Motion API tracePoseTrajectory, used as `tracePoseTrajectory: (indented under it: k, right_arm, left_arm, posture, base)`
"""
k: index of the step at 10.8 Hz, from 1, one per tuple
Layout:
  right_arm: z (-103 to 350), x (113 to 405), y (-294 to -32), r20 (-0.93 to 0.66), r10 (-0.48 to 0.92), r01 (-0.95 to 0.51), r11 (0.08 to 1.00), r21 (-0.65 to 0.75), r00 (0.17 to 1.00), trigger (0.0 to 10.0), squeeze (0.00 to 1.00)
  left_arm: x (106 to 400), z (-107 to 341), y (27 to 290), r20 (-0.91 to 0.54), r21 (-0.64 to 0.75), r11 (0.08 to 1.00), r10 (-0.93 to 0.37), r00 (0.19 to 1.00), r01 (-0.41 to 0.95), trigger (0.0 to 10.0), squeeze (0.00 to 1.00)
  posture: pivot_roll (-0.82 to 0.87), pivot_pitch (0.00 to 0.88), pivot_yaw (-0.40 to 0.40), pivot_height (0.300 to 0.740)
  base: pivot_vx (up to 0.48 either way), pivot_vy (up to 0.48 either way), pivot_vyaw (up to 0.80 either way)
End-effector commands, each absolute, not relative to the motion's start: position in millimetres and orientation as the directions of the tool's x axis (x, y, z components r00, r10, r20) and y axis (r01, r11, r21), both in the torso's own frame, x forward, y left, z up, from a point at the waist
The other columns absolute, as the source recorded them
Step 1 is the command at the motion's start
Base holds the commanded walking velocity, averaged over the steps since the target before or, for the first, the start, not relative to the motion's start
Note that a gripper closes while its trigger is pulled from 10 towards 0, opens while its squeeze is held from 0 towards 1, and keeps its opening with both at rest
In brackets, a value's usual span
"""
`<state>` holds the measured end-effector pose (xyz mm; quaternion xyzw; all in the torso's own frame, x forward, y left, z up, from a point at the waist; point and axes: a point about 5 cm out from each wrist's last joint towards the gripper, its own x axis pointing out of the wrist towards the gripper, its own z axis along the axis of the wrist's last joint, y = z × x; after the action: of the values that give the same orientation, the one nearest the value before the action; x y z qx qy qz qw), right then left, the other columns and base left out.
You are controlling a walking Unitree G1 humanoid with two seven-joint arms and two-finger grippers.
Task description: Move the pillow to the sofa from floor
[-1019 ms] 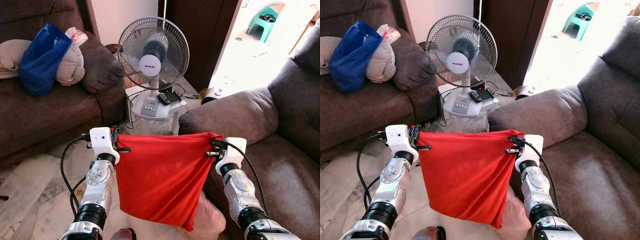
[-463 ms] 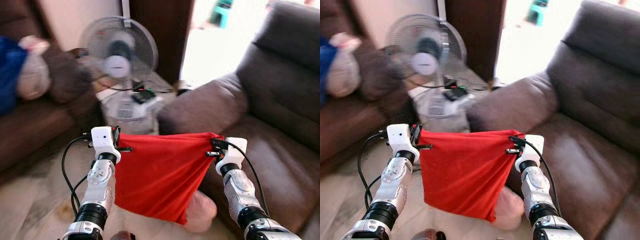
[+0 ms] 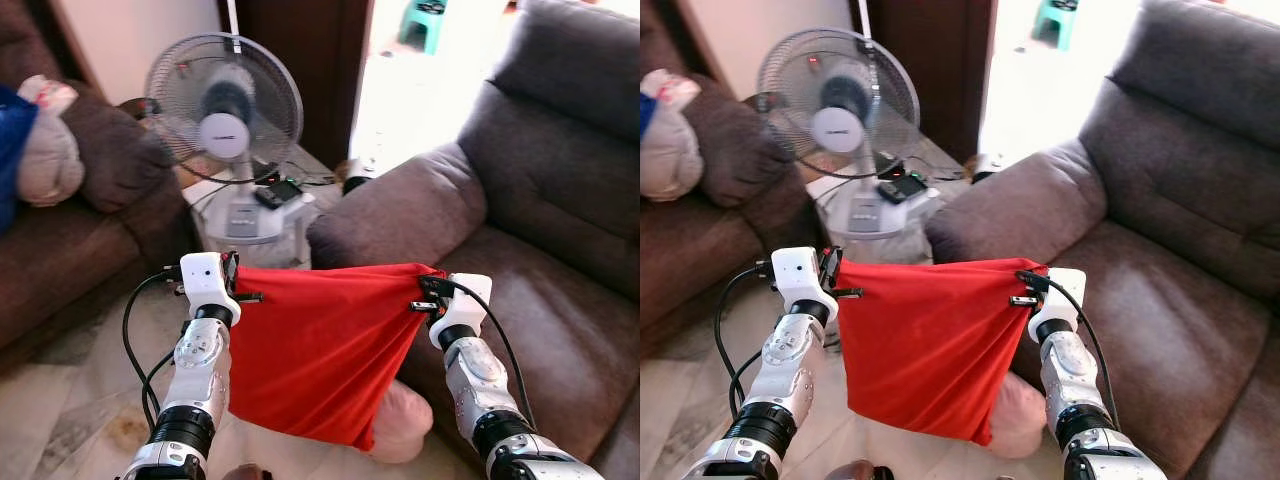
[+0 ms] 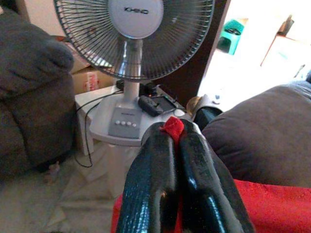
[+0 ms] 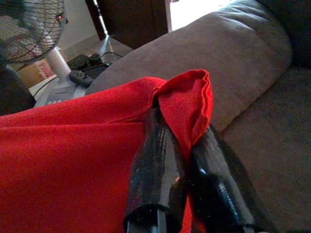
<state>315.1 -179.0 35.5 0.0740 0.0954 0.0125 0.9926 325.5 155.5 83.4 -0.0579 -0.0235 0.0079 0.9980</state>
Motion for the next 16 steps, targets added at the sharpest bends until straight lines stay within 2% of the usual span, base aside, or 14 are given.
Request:
tracePoseTrajectory:
  k: [1, 8, 11, 16]
  right_arm:
    - [54.1, 325.3, -189.5, -0.099, -0.009, 0.023, 0.989, 0.149, 0.995, 10.0, 0.0]
    - [53.8, 325.8, -191.1, -0.105, -0.022, 0.04, 0.985, 0.168, 0.994, 10.0, 0.0]
    - [53.8, 326.4, -191.4, -0.111, -0.024, 0.044, 0.983, 0.18, 0.994, 10.0, 0.0]
    - [52.2, 325.9, -190.7, -0.121, -0.026, 0.048, 0.982, 0.182, 0.992, 10.0, 0.0]
  left_arm:
    - [328.1, 90.9, 159.1, 0.071, -0.124, 0.992, 0.04, 0.997, -0.031, 10.0, 0.0]
    - [327.9, 90.1, 159.1, 0.063, -0.128, 0.991, 0.035, 0.997, -0.027, 10.0, 0.0]
    - [328.3, 90.2, 159.2, 0.061, -0.131, 0.991, 0.034, 0.998, -0.026, 10.0, 0.0]
    - [328.4, 90.4, 159.4, 0.059, -0.133, 0.991, 0.033, 0.998, -0.025, 10.0, 0.0]
  posture:
    - [0.05, 0.007, -0.056, 0.74]
    - [0.06, 0.013, -0.053, 0.74]
    - [0.06, 0.014, -0.052, 0.74]
    - [0.06, 0.015, -0.051, 0.74]
  base:
    - [0.0, 0.0, 0.0]
    - [0.0, 0.246, -0.17]
    - [0.0, 0.291, -0.59]
    - [0.0, 0.323, -0.11]
